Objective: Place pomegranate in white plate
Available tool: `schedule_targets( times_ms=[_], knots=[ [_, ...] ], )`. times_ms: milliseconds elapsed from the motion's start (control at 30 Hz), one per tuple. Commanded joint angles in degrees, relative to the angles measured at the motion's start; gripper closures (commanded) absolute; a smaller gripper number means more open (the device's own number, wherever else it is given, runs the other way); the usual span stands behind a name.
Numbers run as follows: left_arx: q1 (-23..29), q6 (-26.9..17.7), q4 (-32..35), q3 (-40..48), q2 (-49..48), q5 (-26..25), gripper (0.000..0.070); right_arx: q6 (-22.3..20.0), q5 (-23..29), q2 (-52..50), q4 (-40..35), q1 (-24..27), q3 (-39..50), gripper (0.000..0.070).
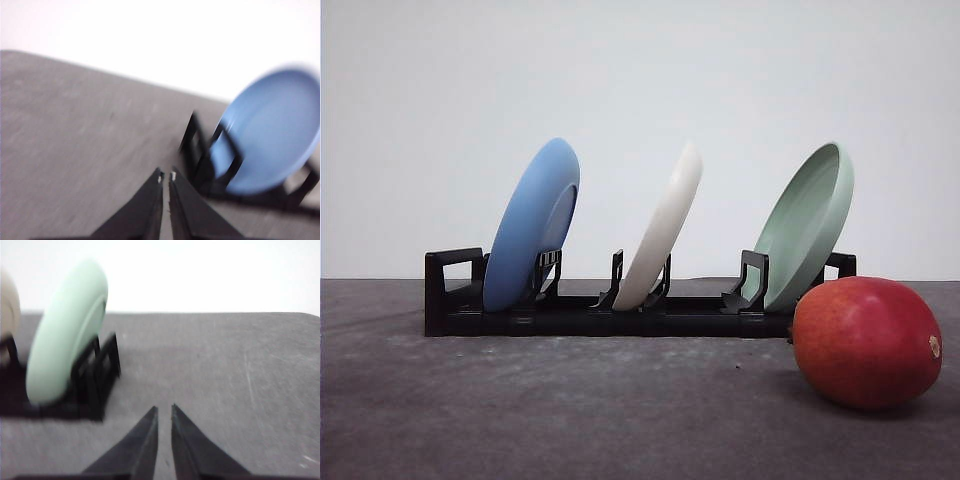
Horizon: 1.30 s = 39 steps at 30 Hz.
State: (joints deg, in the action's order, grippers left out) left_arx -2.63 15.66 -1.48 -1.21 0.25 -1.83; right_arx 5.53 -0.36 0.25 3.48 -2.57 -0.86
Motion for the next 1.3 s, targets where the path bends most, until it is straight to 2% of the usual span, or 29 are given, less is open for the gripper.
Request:
schedule_targets(
  times_ms=[0, 100, 200, 333, 533, 633, 733, 867, 1033, 1133, 1267],
  knots=[
    [0.0, 4.8, 4.4, 0.5, -0.1, 0.0, 0.0700, 6.5, 0.1, 0.0, -2.4, 0.0, -0.1, 0.0697],
    [0.0, 4.7, 10.9, 0.1, -0.1, 0.6, 0.0700, 8.1, 0.2, 0.0, -3.5, 0.1, -1.6, 0.0697],
    [0.1, 4.7, 10.0, -3.1, 0.0, 1.1, 0.0697, 9.4, 0.2, 0.0, -0.8, 0.1, -5.3, 0.0697],
    [0.0, 3.9, -4.3, -12.2, 1.3, 1.7, 0.0697, 12.1, 0.2, 0.2, 9.9, 0.1, -13.5, 0.0697],
    [0.0, 0.1, -26.1, -28.5, 8.4, 1.9, 0.0697, 11.8, -0.6, 4.3, 25.9, 0.1, -26.1, 0.0697],
    [0.0, -1.8, -35.2, -35.3, 13.6, 1.9, 0.0697, 10.4, -3.6, 7.7, 31.1, 0.1, -30.4, 0.0697],
    [0.0, -2.8, -41.0, -39.5, 18.5, 1.7, 0.0697, 8.2, -8.0, 10.8, 32.7, 0.1, -32.0, 0.0697],
    [0.0, -5.0, -43.9, -42.0, 24.3, -1.3, 0.0697, 5.5, -11.8, 15.1, 33.0, 0.1, -32.2, 0.0697],
    [-0.4, -9.2, -43.9, -42.2, 30.8, -7.4, 0.0697, -0.2, -13.4, 20.7, 32.8, -0.1, -32.2, 0.0697],
    [-3.8, -9.9, -41.8, -42.2, 33.7, -7.2, 0.0697, -1.9, -12.9, 22.3, 32.6, -2.1, -32.2, 0.0697],
    [-9.8, -14.0, -36.7, -42.2, 35.8, -7.2, 0.0697, -5.8, -12.8, 22.5, 32.0, -6.9, -32.2, 0.0697]
  ],
)
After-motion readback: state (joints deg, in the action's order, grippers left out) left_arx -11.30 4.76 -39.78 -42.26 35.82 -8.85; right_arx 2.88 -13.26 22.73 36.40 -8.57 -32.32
